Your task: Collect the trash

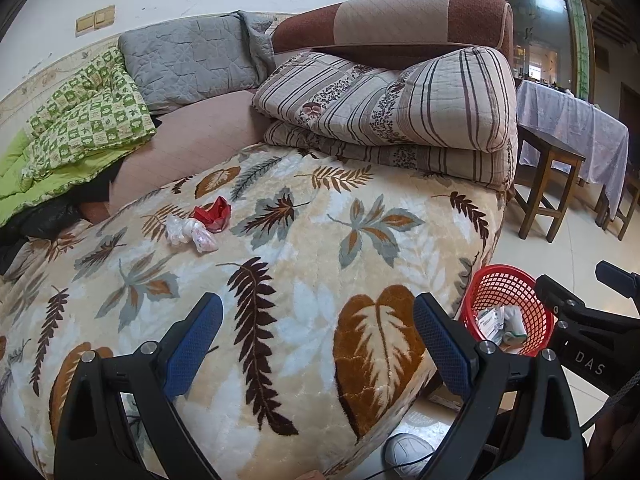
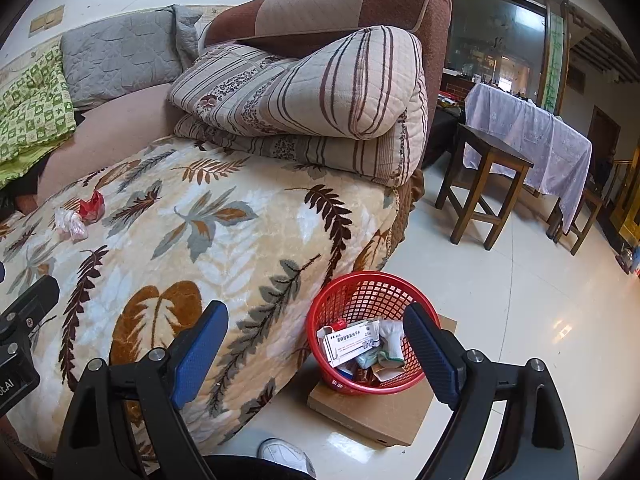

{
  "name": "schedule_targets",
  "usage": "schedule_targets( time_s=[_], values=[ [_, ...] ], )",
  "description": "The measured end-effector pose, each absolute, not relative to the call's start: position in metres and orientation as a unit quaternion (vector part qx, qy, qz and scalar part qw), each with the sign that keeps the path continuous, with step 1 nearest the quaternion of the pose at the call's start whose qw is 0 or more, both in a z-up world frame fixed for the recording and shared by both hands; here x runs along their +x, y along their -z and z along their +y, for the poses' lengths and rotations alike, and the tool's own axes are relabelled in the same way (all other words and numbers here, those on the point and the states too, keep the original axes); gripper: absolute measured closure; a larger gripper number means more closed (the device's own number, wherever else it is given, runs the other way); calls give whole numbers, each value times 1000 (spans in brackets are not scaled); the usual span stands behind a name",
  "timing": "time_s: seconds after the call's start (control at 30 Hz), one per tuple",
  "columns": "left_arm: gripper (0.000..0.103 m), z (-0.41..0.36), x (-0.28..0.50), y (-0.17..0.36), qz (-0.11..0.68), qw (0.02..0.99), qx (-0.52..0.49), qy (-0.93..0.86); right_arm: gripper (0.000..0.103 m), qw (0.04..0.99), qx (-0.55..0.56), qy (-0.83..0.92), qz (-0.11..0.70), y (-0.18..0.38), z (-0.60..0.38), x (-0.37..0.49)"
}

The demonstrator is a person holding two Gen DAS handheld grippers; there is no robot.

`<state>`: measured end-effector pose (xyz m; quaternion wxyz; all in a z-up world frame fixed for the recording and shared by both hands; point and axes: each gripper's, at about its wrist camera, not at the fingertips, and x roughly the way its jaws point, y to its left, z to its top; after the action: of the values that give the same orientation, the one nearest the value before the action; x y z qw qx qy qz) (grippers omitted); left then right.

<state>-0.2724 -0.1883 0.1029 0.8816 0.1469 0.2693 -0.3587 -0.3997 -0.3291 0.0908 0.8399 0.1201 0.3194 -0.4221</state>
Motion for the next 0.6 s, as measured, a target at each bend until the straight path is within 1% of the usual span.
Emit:
schedule_targets(
  time_s=[0.6],
  values=[
    [8, -186, -269, -99, 272, 882, 149, 355, 11, 840, 120, 425, 314, -92, -331, -402]
  ],
)
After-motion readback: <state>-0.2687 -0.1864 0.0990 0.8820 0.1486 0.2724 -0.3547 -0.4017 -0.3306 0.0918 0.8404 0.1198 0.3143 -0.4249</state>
